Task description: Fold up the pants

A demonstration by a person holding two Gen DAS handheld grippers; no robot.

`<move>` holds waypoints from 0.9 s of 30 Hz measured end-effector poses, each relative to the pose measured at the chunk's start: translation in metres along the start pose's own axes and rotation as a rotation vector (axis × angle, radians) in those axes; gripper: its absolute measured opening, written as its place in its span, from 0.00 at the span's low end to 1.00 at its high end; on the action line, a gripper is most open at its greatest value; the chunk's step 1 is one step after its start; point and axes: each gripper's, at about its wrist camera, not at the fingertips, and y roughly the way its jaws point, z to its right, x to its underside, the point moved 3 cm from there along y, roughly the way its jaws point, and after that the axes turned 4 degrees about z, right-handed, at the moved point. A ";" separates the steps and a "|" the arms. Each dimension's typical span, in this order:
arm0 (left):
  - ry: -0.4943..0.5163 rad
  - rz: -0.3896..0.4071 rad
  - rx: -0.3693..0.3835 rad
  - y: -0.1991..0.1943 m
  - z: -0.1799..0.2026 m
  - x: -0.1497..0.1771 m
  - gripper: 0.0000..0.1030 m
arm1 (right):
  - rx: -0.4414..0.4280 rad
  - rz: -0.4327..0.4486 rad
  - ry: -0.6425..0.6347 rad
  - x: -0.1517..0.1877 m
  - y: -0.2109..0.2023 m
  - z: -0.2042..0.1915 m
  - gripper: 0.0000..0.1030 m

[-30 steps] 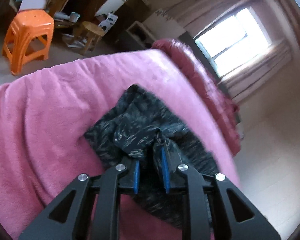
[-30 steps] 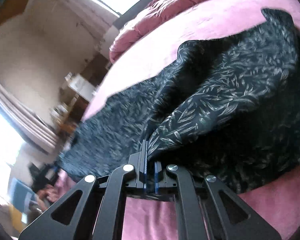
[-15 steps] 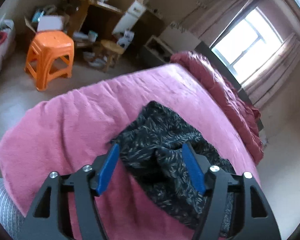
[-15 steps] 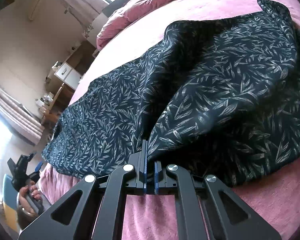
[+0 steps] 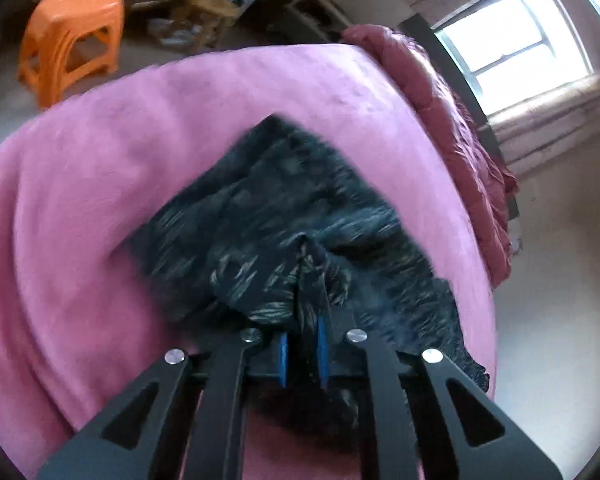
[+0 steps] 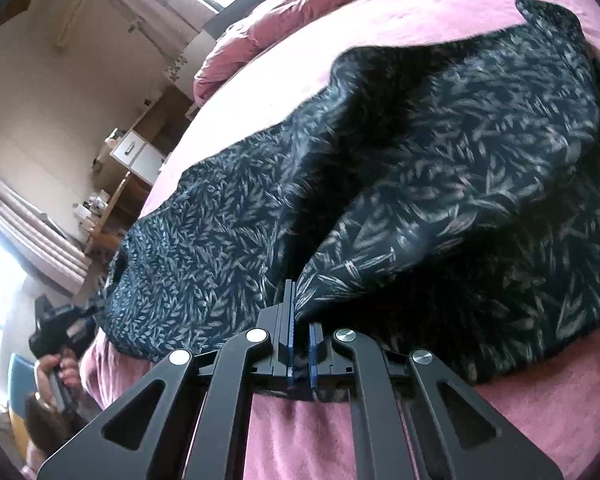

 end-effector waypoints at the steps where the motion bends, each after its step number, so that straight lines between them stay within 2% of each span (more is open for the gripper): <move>1: 0.024 0.019 0.039 -0.004 0.012 -0.009 0.08 | -0.012 0.022 -0.002 -0.003 -0.002 -0.002 0.04; 4: 0.124 0.138 0.244 -0.046 0.059 -0.033 0.08 | -0.078 0.086 -0.001 -0.010 -0.012 -0.008 0.04; 5: 0.163 0.178 0.265 -0.058 0.065 -0.036 0.09 | -0.094 0.083 -0.006 -0.009 -0.014 -0.009 0.04; 6: 0.189 0.196 0.258 -0.063 0.065 -0.035 0.09 | -0.106 0.068 -0.006 -0.006 -0.013 -0.010 0.04; 7: 0.209 0.199 0.221 -0.064 0.058 -0.031 0.09 | -0.114 0.049 -0.002 -0.003 -0.011 -0.011 0.04; 9: 0.186 0.166 0.121 -0.051 0.028 -0.023 0.09 | -0.117 -0.014 -0.010 0.005 -0.001 -0.013 0.04; 11: 0.045 0.078 0.041 -0.029 -0.021 -0.012 0.09 | -0.094 -0.092 -0.063 0.017 0.012 -0.022 0.04; 12: -0.075 0.033 0.052 -0.019 -0.050 -0.003 0.09 | -0.089 -0.109 -0.081 0.020 0.014 -0.024 0.04; 13: -0.152 0.014 0.094 -0.015 -0.068 0.005 0.09 | -0.068 -0.119 -0.116 0.024 0.014 -0.027 0.04; 14: -0.167 0.014 0.118 -0.015 -0.073 0.007 0.10 | -0.056 -0.112 -0.137 0.024 0.013 -0.028 0.04; 17: -0.030 0.069 0.097 -0.029 -0.054 0.006 0.10 | -0.101 -0.090 -0.088 0.019 0.007 -0.025 0.04; 19: -0.034 0.101 0.146 -0.039 -0.048 0.001 0.10 | -0.166 -0.055 -0.052 0.014 0.000 -0.025 0.04; 21: -0.030 0.108 0.140 -0.044 -0.046 -0.002 0.12 | -0.192 -0.027 -0.059 0.010 -0.009 -0.025 0.04; 24: -0.009 0.061 0.012 -0.040 -0.055 0.010 0.25 | -0.114 -0.073 -0.086 0.016 0.001 -0.026 0.04; 26: 0.027 0.067 -0.022 -0.042 -0.054 0.021 0.25 | -0.068 -0.137 -0.081 0.022 0.012 -0.022 0.04; 27: 0.045 0.083 -0.033 -0.049 -0.054 0.024 0.32 | -0.071 -0.137 -0.064 0.022 0.012 -0.021 0.04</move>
